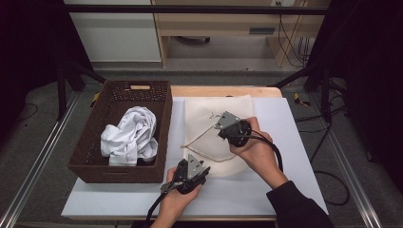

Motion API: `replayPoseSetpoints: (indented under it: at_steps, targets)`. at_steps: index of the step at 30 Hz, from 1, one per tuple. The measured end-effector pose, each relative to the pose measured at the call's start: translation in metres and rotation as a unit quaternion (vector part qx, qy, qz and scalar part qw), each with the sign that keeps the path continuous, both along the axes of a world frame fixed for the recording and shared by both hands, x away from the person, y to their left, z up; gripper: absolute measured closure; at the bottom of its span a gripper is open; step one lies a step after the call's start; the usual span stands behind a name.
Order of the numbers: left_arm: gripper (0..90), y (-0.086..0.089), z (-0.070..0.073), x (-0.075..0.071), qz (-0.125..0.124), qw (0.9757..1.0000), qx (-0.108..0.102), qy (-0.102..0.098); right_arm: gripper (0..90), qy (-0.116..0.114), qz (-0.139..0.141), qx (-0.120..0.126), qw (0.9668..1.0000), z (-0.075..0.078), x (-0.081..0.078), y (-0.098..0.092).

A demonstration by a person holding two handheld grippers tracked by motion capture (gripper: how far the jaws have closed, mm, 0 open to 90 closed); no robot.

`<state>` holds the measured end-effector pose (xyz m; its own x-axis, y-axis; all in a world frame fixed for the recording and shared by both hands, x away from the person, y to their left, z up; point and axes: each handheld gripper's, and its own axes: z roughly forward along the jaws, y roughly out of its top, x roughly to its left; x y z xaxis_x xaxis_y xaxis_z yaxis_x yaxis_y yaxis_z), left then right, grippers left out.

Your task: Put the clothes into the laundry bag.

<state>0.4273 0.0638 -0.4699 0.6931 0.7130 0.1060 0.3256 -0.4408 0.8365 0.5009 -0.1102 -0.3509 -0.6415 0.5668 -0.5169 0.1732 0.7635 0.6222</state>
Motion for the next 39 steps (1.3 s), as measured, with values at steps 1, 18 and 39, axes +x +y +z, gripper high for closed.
replayPoseSetpoints:
  at_steps: [1,18,39]
  targets:
    - [65.4,0.0,0.0,0.0,0.0,1.0,0.0,0.0,88.5,-0.003,0.002,-0.001,1.0,0.002,0.001,0.0]
    - [65.4,-0.002,0.0,0.004,-0.002,0.9999,-0.013,0.005,88.5,-0.032,0.013,0.002,0.9994,0.038,0.006,-0.004]
    - [53.1,-0.006,0.039,-0.008,-0.034,0.9989,-0.03,-0.009,88.6,-0.001,0.04,-0.021,0.999,0.019,0.004,-0.022]
